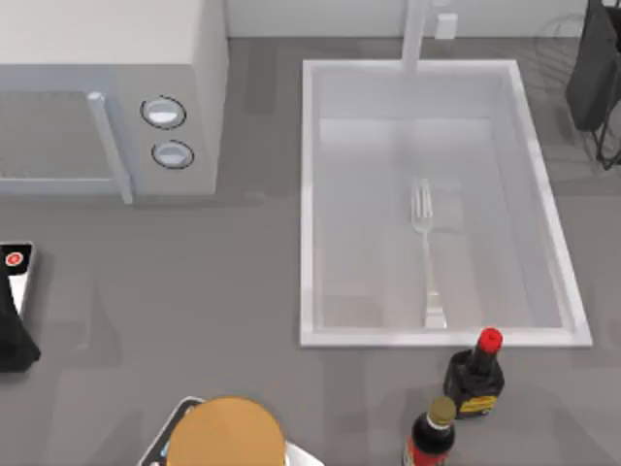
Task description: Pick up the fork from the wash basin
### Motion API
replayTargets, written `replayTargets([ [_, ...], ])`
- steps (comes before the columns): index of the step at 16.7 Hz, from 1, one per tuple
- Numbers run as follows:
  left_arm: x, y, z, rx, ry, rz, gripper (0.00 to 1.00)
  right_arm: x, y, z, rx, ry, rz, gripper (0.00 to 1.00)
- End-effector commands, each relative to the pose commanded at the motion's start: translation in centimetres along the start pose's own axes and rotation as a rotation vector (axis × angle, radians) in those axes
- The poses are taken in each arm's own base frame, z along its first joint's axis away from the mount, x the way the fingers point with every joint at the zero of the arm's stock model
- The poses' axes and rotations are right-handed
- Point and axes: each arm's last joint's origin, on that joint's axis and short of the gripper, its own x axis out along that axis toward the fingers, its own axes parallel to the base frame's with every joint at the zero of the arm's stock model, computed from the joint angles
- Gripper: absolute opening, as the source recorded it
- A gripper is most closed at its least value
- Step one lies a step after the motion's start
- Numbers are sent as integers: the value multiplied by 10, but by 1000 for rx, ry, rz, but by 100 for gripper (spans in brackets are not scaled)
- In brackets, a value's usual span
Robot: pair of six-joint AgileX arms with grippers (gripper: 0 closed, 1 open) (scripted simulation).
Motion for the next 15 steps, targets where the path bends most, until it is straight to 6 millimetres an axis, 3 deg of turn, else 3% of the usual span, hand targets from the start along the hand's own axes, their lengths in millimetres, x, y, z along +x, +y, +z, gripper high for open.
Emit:
replayTargets([
  [3, 0, 0, 0, 0, 0, 0, 100, 3, 2, 20, 19, 74, 16, 100],
  [8, 0, 0, 0, 0, 0, 0, 100, 28, 11, 77, 67, 304, 57, 100],
  [11, 0, 0, 0, 0, 0, 0, 100, 65, 22, 114, 94, 489, 80, 100],
  [15, 0, 0, 0, 0, 0, 0, 100, 139, 49, 145, 115, 761, 95, 100],
])
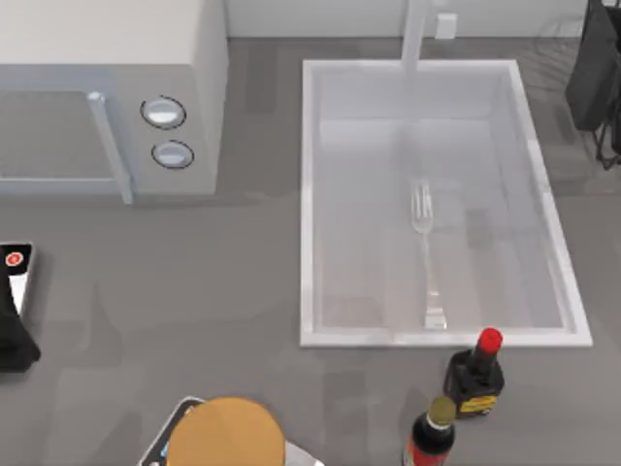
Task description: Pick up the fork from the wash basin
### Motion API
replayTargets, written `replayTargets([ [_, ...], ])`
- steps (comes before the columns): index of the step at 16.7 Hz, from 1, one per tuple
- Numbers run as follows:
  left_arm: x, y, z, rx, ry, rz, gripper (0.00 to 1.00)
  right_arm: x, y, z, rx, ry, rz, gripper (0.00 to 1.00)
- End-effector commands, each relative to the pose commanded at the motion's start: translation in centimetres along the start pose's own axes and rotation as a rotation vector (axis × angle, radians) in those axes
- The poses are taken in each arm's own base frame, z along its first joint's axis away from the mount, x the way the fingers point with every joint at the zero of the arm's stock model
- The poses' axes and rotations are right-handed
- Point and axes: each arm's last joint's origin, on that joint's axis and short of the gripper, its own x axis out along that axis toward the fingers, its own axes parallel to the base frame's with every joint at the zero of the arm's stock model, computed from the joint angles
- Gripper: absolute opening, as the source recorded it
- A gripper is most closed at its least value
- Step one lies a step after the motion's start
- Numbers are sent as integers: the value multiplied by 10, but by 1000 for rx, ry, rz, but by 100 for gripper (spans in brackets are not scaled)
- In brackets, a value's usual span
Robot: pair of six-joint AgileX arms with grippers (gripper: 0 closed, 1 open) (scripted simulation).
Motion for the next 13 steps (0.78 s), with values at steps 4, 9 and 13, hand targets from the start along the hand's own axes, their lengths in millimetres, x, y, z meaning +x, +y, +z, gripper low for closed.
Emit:
replayTargets([
  [4, 0, 0, 0, 0, 0, 0, 100, 71, 36, 50, 16, 272, -22, 100],
  [9, 0, 0, 0, 0, 0, 0, 100, 175, 79, 62, 15, 559, -82, 100],
  [13, 0, 0, 0, 0, 0, 0, 100, 237, 102, 44, 4, 713, -130, 100],
])
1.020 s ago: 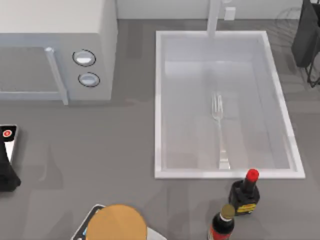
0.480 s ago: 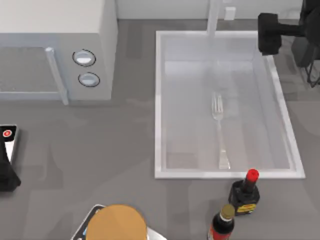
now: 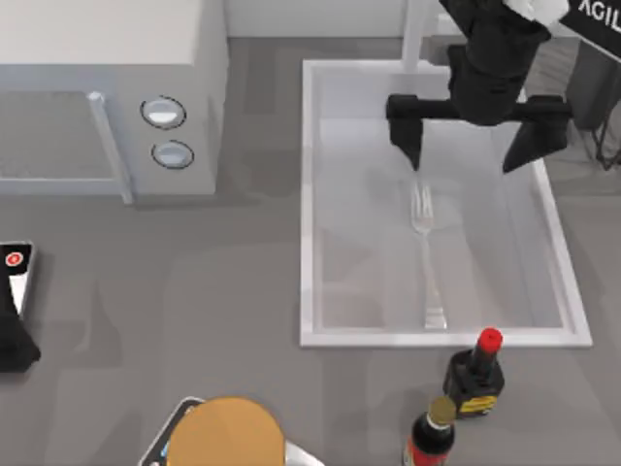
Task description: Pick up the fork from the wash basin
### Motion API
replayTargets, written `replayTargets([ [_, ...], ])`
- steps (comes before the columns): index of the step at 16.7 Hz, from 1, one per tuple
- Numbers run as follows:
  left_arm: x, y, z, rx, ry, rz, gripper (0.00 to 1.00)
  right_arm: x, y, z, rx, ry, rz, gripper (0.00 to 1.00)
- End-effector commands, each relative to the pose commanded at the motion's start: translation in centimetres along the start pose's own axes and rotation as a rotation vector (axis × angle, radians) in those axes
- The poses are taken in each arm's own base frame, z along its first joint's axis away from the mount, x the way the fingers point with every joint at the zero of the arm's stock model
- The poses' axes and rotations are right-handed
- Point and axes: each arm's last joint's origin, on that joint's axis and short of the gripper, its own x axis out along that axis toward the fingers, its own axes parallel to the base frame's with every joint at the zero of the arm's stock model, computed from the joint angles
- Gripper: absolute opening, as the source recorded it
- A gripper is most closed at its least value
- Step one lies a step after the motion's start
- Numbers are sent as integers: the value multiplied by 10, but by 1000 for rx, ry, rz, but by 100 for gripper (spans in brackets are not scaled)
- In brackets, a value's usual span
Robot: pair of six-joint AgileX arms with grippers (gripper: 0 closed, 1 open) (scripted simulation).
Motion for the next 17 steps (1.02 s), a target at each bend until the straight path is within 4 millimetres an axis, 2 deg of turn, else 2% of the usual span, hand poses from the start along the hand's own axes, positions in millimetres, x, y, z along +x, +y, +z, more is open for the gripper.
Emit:
replayTargets([
  [2, 0, 0, 0, 0, 0, 0, 100, 19, 9, 5, -2, 47, -19, 100],
  [4, 0, 0, 0, 0, 0, 0, 100, 29, 14, 7, -2, 71, -28, 100],
  [11, 0, 0, 0, 0, 0, 0, 100, 38, 12, 9, 2, 78, -31, 100],
  [13, 0, 0, 0, 0, 0, 0, 100, 58, 13, 9, 1, 81, -33, 100],
  [17, 0, 0, 0, 0, 0, 0, 100, 121, 13, 8, -1, 63, -25, 100],
])
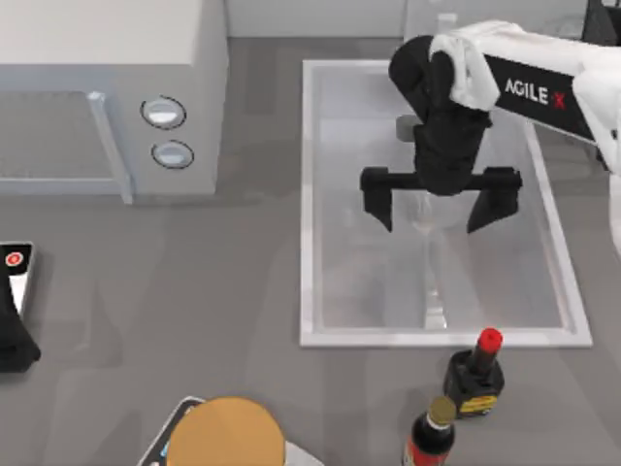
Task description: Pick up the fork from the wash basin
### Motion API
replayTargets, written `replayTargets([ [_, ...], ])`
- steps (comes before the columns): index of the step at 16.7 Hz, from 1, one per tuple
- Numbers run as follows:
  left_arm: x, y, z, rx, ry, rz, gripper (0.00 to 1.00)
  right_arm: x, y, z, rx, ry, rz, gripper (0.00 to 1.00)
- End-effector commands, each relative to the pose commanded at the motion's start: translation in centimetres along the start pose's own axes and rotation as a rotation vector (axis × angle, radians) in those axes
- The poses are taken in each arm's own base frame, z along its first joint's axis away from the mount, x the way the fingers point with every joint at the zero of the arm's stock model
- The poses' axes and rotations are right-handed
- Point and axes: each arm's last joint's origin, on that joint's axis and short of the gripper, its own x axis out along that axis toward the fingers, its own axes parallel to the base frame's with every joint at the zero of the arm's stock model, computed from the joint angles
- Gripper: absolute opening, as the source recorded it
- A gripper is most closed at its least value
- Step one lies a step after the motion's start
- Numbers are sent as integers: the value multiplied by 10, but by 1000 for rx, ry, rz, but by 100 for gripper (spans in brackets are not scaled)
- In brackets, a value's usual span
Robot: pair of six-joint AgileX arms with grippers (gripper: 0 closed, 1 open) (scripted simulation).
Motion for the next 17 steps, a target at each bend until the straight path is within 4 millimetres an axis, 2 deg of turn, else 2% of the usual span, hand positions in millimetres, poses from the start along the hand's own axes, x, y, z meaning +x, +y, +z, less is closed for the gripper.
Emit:
replayTargets([
  [2, 0, 0, 0, 0, 0, 0, 100, 31, 0, -2, -1, -2, 1, 100],
  [4, 0, 0, 0, 0, 0, 0, 100, 52, -2, -7, -2, 7, -3, 100],
  [9, 0, 0, 0, 0, 0, 0, 100, 58, -2, -8, -2, 11, -5, 100],
  [17, 0, 0, 0, 0, 0, 0, 100, 58, -2, -8, -2, 11, -5, 40],
])
